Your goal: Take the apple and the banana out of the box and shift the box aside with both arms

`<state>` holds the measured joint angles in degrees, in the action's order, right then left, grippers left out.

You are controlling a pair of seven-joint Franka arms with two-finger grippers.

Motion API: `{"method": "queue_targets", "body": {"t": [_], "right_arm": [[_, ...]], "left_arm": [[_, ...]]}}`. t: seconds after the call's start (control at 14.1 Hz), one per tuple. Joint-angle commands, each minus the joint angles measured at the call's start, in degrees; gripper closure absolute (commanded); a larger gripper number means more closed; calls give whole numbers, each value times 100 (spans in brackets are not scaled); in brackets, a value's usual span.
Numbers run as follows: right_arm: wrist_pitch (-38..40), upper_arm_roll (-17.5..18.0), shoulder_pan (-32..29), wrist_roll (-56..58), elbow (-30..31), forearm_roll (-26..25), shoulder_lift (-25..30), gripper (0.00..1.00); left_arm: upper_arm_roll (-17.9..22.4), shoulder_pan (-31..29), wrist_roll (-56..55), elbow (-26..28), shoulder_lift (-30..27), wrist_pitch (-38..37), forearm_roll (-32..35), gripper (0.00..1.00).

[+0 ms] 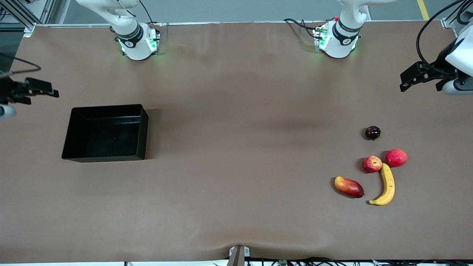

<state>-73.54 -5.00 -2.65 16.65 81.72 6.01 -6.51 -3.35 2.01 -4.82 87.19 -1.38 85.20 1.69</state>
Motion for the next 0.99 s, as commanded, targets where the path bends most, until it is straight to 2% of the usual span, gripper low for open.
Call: {"method": "queue_targets", "body": {"t": [0.0,0.35,0.57,0.92], "right_arm": [[33,-10,62,-564,222,146,299,0],[86,8,369,-1882,169,199,440,0],[86,-19,414,-1902,169,199,475,0],[-46,8,634,-1911,432,-21,966,0]], "left_arm": [[36,-51,-45,-105,-64,-91,-98,0],[142,-60,-28,-185,-55,-91,-90,0],[151,-60,-10,-255,-47,-100,-81,0],[168,-60,-2,-326,-47,-222,-63,0]]}}
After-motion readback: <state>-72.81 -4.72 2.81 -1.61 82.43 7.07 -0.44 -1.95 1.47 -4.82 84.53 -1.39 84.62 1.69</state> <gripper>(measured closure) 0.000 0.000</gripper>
